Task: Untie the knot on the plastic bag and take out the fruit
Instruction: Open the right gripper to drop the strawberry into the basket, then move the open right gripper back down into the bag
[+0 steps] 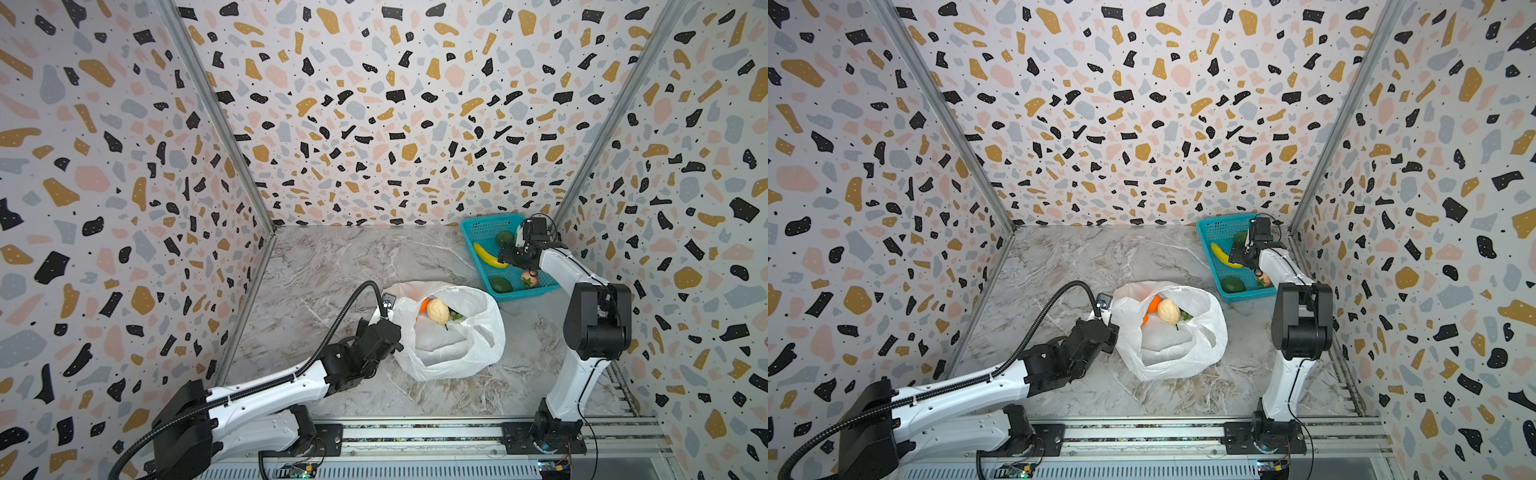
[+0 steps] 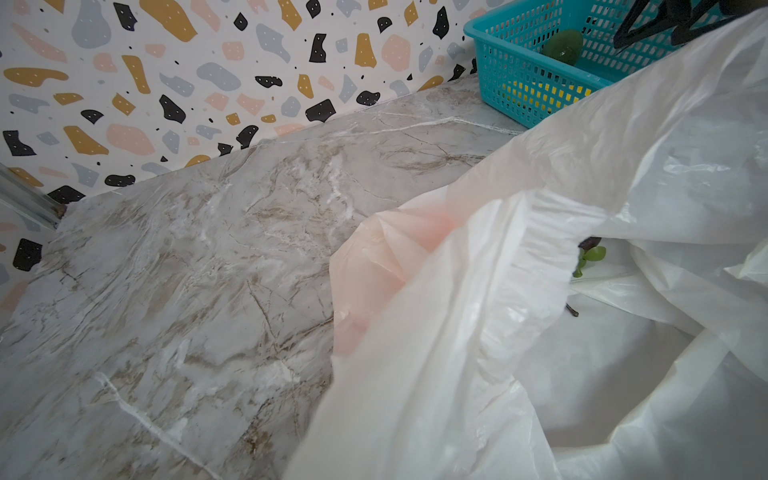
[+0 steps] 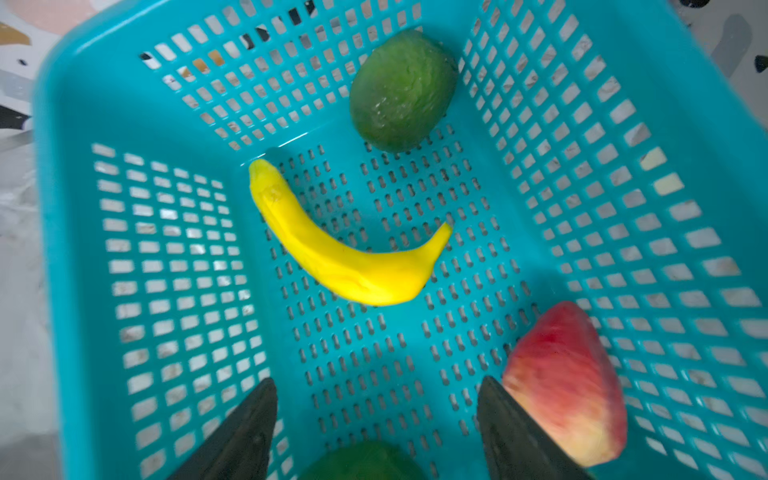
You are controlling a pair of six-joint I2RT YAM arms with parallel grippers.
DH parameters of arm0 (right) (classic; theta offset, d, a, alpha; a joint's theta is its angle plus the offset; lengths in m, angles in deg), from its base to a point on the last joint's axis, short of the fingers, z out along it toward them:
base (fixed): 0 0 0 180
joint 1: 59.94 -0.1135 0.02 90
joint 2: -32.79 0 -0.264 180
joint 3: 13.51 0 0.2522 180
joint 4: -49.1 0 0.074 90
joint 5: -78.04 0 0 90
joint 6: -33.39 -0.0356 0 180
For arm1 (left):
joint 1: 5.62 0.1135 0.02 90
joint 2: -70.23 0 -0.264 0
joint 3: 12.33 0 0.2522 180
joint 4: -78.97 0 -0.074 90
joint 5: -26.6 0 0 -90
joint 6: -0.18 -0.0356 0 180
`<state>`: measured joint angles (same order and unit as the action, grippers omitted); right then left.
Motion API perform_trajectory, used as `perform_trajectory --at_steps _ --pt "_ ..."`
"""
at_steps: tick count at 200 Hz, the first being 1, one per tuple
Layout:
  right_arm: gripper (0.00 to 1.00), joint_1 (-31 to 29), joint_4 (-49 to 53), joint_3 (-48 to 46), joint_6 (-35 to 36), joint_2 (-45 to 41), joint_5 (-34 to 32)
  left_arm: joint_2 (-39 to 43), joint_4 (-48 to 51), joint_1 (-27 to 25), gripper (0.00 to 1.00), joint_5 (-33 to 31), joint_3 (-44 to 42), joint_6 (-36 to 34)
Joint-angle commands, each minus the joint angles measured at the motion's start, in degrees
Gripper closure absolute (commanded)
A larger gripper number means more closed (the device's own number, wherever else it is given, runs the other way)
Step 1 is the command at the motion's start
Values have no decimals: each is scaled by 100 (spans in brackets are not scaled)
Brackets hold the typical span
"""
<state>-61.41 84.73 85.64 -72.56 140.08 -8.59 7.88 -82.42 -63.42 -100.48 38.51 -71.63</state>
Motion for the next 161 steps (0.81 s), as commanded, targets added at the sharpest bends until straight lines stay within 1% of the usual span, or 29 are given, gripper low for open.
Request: perform_trajectory --at_steps 1,28,40,55,85,108,144,161 --pt "23 -346 541 -46 64 -1109 473 99 -172 41 100 0 -87 18" --pt "24 -846 1014 -375 -27 -1942 716 120 -184 41 100 -44 -83 -49" --pt "24 -1114 1144 -583 -173 -2357 836 118 -185 41 100 -50 -75 -51" --pt "24 -1548 1227 -874 -415 -2874 825 109 -196 41 100 -61 -86 -53" --pt "24 -2661 1208 -1450 -1088 -3660 522 100 -169 41 100 -64 -71 -53" --pt "24 -3544 1153 -1740 -1567 -4046 31 126 -129 41 100 -61 -80 -57" --pt "24 -4687 1202 -1826 -1849 -4205 -772 142 -159 40 100 -71 -94 -96" --pt "24 -5007 1239 -1874 -1860 -4126 -932 135 -133 41 100 -62 -43 -95"
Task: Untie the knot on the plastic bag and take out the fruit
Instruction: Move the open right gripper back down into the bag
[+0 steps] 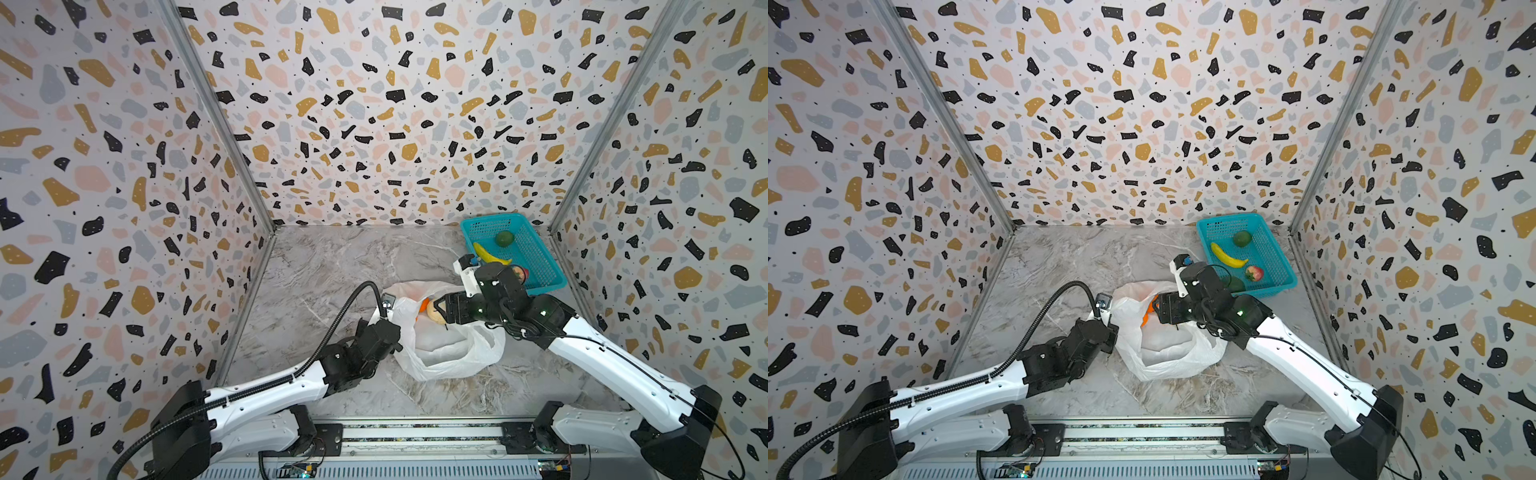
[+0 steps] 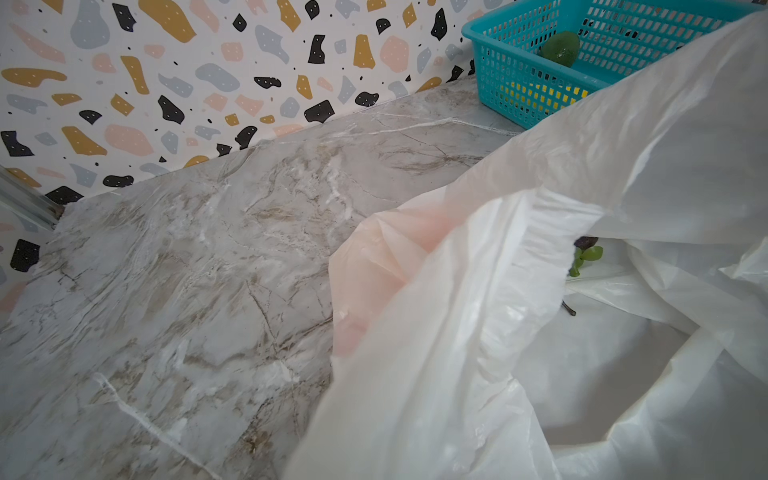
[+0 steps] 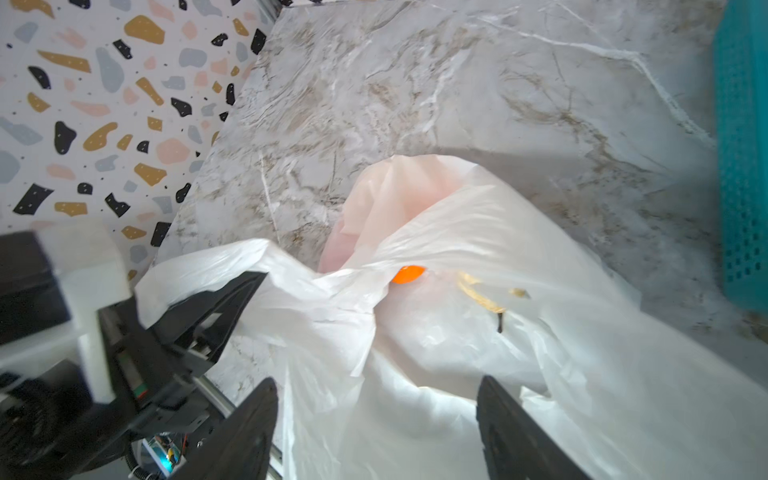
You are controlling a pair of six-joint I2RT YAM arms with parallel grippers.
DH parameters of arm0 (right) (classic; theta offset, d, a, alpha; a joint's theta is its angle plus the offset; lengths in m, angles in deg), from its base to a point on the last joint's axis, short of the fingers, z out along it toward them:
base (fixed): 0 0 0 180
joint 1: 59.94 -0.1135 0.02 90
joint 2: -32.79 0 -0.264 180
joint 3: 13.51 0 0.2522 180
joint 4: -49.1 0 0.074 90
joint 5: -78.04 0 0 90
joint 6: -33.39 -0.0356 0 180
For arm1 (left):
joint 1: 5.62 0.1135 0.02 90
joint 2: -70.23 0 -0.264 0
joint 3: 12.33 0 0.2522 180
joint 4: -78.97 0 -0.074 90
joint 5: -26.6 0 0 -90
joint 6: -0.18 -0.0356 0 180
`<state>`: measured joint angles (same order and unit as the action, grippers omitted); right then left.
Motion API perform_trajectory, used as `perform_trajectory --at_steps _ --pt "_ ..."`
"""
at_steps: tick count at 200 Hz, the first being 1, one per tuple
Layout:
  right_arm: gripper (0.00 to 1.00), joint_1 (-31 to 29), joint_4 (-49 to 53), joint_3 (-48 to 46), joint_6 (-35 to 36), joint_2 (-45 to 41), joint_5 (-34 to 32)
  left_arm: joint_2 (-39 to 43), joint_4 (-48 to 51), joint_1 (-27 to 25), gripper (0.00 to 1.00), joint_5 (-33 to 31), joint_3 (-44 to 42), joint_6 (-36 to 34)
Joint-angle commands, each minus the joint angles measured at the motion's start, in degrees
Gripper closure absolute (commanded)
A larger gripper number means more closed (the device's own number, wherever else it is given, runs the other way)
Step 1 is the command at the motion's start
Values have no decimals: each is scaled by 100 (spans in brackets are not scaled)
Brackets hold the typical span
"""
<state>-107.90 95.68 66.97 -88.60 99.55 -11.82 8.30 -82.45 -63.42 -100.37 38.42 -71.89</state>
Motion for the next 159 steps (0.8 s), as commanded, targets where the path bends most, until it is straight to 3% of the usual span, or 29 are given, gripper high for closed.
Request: perform_trajectory --at_steps 1,38,89,159 --pt "24 -378 145 -17 -255 -70 -619 89 -131 41 100 -73 -30 -65" --pt "31 -890 -156 -614 -177 18 -1066 120 -113 41 100 -109 -20 -101" --pt "32 -936 -933 -1473 22 314 -1277 164 -130 39 100 -194 83 -169" --pt "32 -571 -1844 -1802 -83 1485 -565 233 -186 41 100 -151 213 -231"
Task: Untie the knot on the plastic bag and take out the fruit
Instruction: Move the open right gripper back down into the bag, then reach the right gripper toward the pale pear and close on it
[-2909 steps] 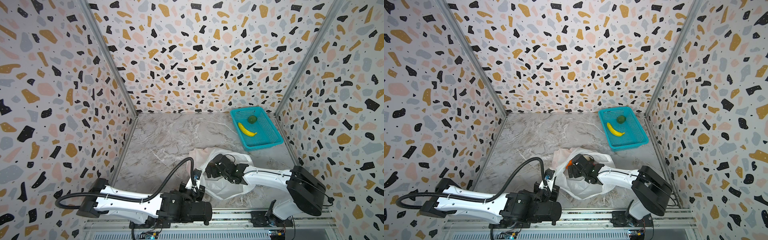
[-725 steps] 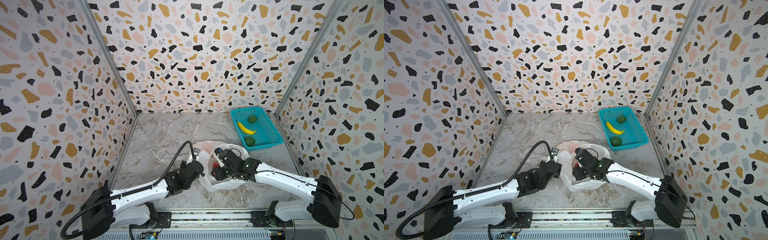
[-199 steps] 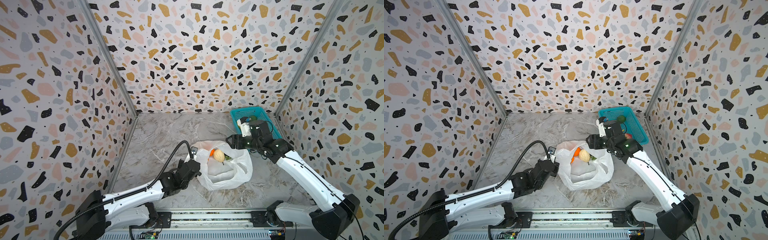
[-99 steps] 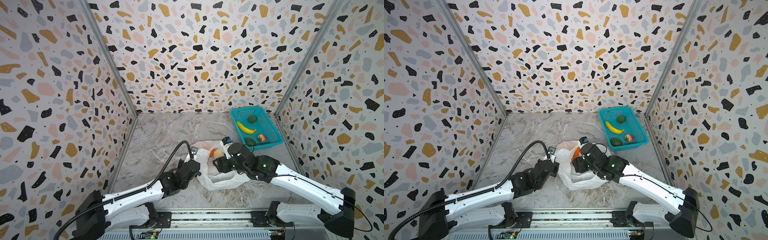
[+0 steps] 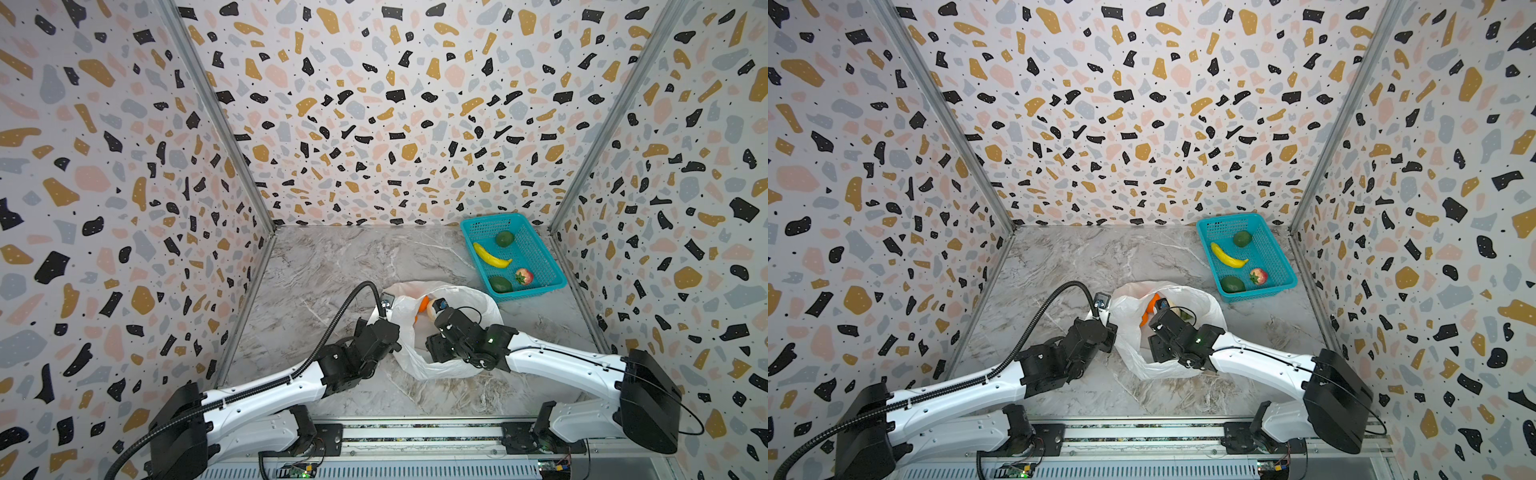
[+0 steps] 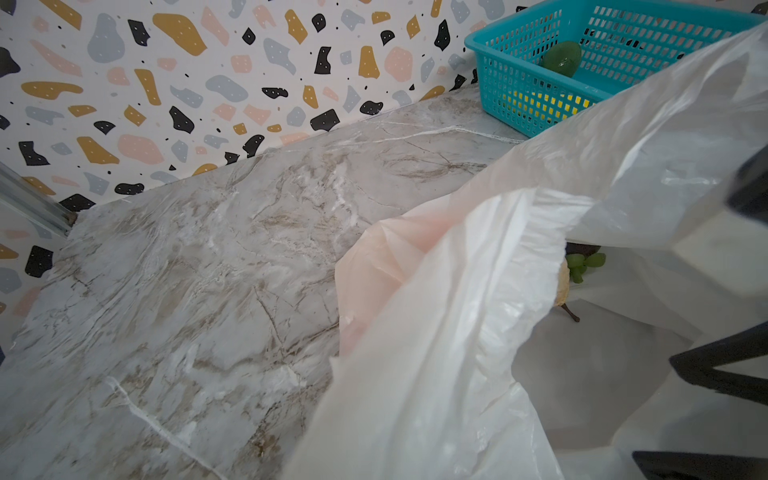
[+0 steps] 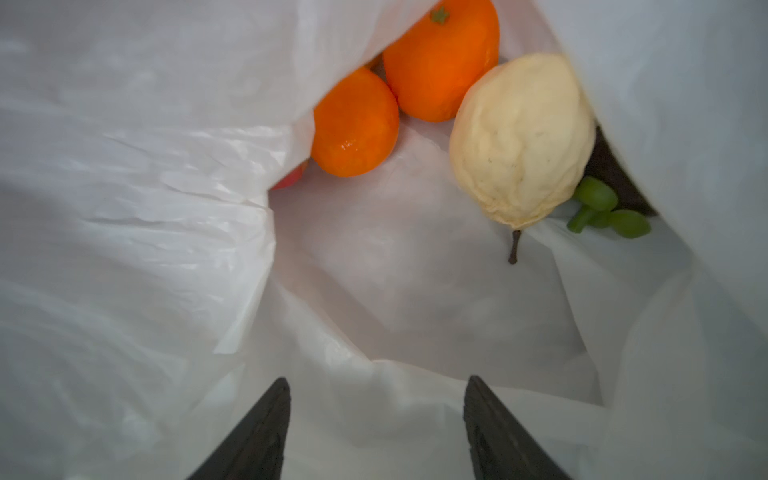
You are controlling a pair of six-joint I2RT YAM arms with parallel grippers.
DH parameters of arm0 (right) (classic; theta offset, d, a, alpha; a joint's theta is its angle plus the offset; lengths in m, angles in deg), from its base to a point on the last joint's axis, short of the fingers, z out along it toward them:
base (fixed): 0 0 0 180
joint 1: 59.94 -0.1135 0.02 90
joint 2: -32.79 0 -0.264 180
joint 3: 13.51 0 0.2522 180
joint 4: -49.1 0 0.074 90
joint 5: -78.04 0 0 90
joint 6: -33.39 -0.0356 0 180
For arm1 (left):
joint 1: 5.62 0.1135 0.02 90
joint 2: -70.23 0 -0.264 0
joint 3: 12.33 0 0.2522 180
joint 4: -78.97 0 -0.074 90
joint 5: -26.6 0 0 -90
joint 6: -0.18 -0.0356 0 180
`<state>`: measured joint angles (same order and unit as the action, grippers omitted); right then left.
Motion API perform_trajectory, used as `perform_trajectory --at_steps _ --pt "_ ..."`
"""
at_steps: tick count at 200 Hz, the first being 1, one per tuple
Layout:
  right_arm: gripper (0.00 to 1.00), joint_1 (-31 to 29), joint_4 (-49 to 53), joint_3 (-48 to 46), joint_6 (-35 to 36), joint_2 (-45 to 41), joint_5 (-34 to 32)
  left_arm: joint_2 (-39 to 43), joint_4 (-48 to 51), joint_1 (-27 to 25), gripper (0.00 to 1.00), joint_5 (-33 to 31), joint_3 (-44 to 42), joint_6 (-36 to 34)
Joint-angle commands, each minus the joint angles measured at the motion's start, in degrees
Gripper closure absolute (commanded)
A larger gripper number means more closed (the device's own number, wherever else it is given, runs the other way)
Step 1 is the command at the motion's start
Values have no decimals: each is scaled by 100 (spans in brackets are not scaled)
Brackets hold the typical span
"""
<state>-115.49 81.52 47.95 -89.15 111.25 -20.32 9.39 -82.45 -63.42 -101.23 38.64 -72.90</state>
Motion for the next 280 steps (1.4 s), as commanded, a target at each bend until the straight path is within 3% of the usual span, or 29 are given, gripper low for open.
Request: perform_trajectory --at_steps 1,38,85,214,241,280 --pt "32 200 -434 104 -35 335 306 124 -185 41 100 -62 186 -129" --pt "27 718 -828 279 -307 782 571 194 -180 32 100 92 54 -17" --pt "22 1238 -751 728 -691 1316 248 261 -188 -29 100 290 -134 33" --pt "10 1508 -1642 896 -1228 1975 -597 332 -292 -302 100 460 -469 214" --pt "11 1613 -1807 1049 -1272 2267 -520 349 -306 -337 100 442 -505 223" --pt "20 1636 -2038 1167 -1308 2655 -520 351 -315 -342 100 416 -531 232"
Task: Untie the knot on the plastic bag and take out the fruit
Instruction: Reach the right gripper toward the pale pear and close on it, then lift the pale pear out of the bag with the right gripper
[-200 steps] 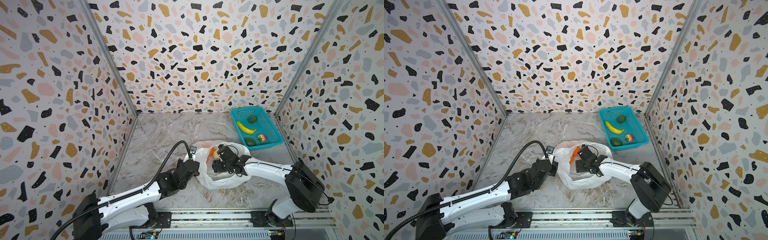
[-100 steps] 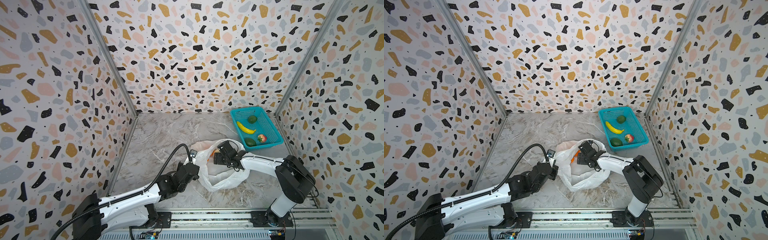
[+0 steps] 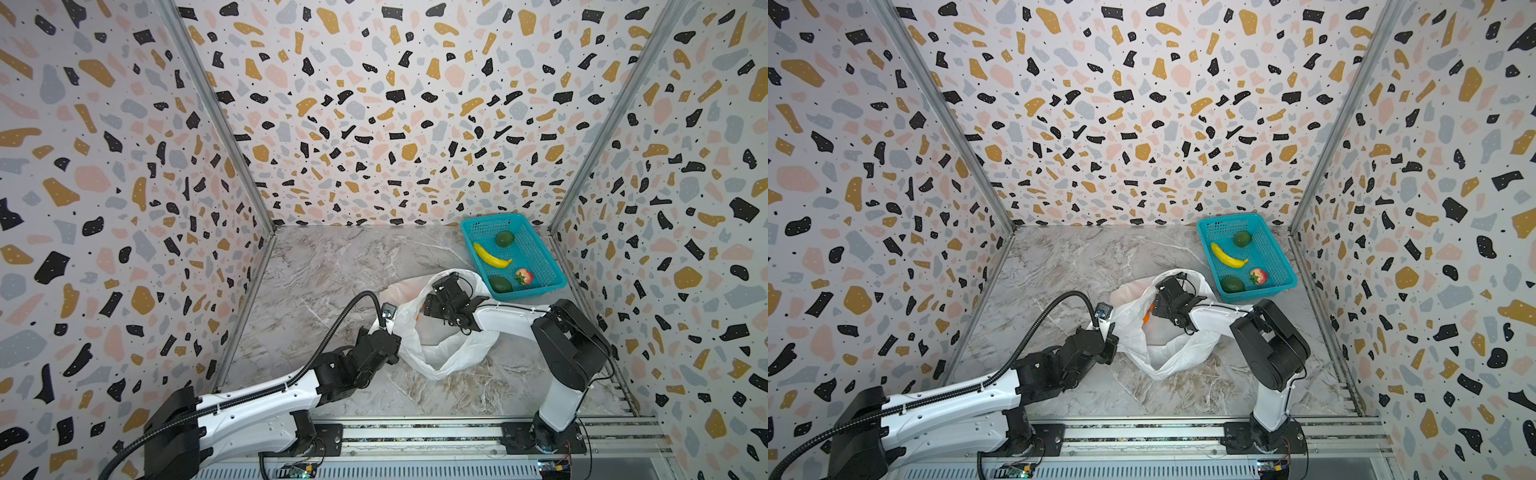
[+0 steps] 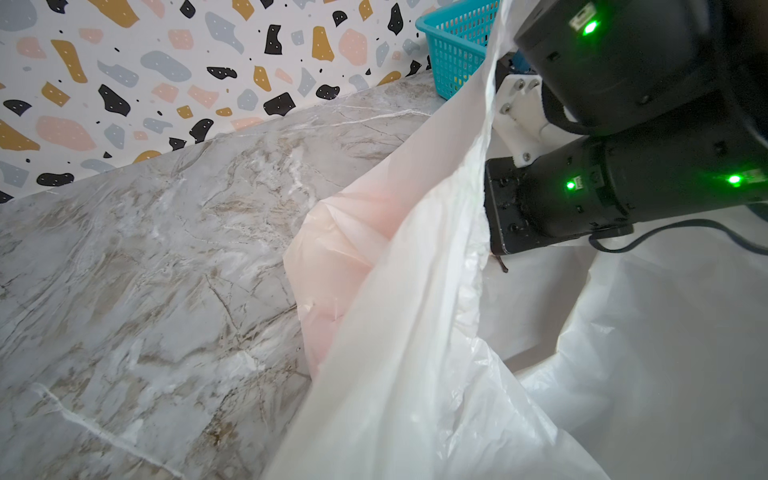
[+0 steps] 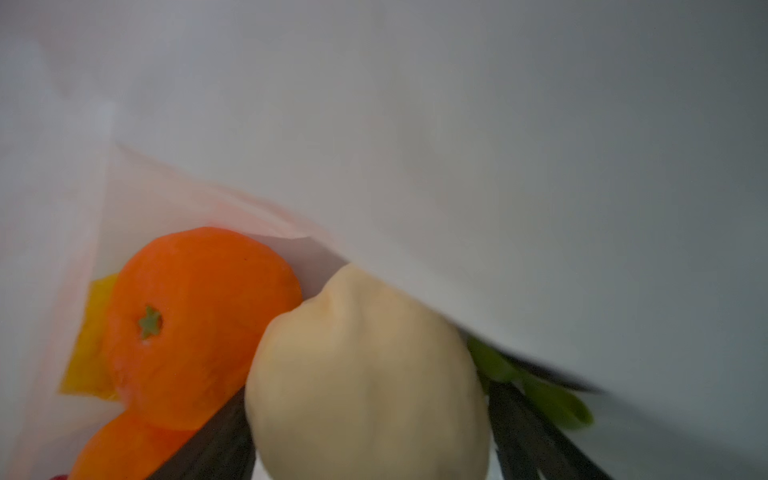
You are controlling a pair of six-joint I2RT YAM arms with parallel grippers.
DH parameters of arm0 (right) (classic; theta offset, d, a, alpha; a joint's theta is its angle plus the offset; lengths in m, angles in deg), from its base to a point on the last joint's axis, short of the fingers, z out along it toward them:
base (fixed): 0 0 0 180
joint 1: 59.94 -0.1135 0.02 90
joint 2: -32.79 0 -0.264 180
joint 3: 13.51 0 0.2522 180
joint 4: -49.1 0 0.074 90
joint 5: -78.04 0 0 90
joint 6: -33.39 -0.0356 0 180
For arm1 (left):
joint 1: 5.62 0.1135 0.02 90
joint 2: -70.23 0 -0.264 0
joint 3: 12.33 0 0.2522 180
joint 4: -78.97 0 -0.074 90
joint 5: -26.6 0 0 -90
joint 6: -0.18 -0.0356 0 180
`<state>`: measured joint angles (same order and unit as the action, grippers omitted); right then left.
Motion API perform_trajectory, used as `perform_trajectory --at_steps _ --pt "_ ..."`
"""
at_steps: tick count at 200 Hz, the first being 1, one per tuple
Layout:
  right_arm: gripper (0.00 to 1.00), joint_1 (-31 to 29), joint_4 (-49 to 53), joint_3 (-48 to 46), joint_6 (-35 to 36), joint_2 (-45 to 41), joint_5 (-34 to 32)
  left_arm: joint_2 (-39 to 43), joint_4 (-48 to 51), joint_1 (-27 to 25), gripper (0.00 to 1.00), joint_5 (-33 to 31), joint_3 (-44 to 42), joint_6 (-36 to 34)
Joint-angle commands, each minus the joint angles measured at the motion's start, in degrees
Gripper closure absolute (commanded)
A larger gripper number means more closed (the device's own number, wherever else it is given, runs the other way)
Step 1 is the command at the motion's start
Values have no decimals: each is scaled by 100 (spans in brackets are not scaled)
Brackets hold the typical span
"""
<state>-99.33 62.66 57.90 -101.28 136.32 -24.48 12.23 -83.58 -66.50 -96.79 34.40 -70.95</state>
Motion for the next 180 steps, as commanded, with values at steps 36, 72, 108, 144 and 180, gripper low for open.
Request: perform_trajectory --at_steps 36,72,108,144,180 --pt "33 4 -209 174 -14 219 -128 74 -209 -29 100 -122 -127 21" --pt "43 -46 -218 -18 111 -45 -40 -16 -297 -29 100 -193 -90 -4" --pt "44 -160 -34 -281 193 -541 314 -264 -405 10 100 -391 30 -41" --pt "45 -433 295 -561 226 -1138 745 -512 -565 157 100 -423 128 -68" --pt "45 -727 622 -780 204 -1575 973 -675 -641 385 100 -432 283 -180"
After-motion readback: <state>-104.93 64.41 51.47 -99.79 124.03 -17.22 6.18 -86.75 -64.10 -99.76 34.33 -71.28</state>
